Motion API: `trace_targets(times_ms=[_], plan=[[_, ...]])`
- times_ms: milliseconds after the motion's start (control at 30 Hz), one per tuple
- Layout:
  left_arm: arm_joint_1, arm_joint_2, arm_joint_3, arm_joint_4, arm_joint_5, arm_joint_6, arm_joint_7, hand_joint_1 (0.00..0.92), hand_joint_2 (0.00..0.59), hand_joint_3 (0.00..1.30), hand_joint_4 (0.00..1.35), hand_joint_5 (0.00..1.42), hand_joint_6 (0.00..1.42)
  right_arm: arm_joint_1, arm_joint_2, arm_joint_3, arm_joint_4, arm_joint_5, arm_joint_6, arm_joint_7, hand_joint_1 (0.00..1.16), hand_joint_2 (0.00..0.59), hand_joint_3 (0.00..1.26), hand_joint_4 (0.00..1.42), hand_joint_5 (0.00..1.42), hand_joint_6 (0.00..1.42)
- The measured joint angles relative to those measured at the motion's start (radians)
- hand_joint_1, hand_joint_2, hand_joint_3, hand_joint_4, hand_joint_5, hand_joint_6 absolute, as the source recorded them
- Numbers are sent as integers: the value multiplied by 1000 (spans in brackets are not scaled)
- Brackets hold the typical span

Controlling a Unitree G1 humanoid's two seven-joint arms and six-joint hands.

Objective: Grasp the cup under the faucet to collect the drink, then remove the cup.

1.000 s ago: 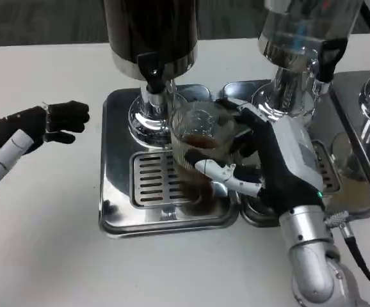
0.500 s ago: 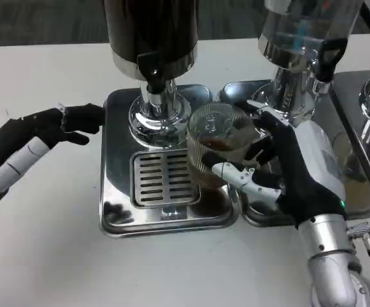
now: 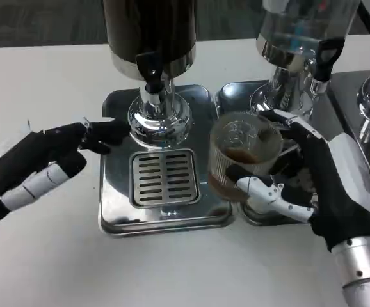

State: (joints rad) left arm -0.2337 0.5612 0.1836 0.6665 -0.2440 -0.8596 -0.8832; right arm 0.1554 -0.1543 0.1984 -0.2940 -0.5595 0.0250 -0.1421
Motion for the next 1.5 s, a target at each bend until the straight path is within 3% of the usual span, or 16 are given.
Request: trace_targets(times_ms=[633,1500], plan=[[116,108,-18,-130,125,-294,96,0,135,106,0,35,175,105,-15,-33,-157,7,4,104,598,269,503,644,689,716],[236,213,-90,-229,175,-401,195,0,127,79,0,0,153,222,-27,-55,-283,16,4,164,597,284,516,654,706,740]])
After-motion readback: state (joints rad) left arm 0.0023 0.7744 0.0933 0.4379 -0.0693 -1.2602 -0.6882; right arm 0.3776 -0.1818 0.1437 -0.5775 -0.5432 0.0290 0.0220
